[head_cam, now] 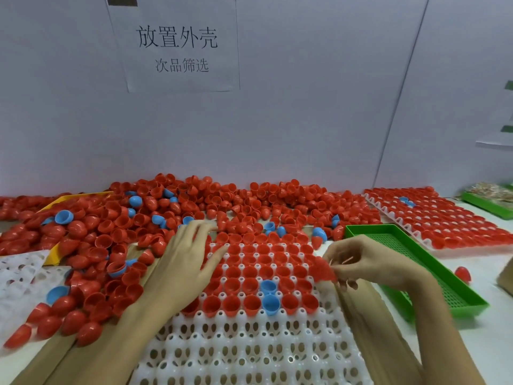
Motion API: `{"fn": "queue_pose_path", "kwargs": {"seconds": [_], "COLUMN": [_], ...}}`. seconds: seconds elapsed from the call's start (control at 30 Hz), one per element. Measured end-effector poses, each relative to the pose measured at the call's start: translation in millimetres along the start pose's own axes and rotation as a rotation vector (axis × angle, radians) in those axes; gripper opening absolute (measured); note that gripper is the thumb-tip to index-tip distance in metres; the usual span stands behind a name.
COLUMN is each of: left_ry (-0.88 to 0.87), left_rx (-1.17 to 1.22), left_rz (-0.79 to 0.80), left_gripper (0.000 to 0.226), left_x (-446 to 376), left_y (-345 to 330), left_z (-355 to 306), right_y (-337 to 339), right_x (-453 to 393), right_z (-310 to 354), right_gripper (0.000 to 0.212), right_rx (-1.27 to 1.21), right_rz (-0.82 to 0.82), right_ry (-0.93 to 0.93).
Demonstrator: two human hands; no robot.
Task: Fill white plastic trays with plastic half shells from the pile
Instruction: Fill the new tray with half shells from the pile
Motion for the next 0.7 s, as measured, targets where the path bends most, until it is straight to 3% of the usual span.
{"fn": "queue_pose_path", "kwargs": {"seconds": [0.1,0.2,0.47,0.7], "left_ry": [0.133,0.207,0.185,0.193], "left_rx": [-0.066,-0.083,-0.049,0.005], "left_rz": [0.138,0.229,0.232,0.214], "left_gripper": [0.072,0.075,0.075,0.071], "left_x": [1.7,2.7,1.3,-0.6], "left_y": [-20.8,-33.6,-37.3,-39.6], "left_z": [20.5,30.2,31.8,37.2], "right_y": [-6.7,-14.1,-16.4,-20.4], "right_x": [3.2,-1.4,-6.6,-10.5], "right_z": [-4.0,-5.2,-8.4,-9.9], "right_gripper": [0.007,0.011,0.021,0.016], "right_rx": [0.078,0.174,0.248,0.250], "right_rz": [0.116,0.144,0.126,0.150], "right_ry": [-0.055,-0.106,-0.135,-0.128]}}
Point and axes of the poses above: each hand's wrist, its own x-axis away from the middle knuckle, its own y-axis out of the back of the hand, z = x × y, the point moved 8 cm from there along -x, towards the middle knuckle, and after that the axes turned 5 degrees about z, right-handed, at the moved point
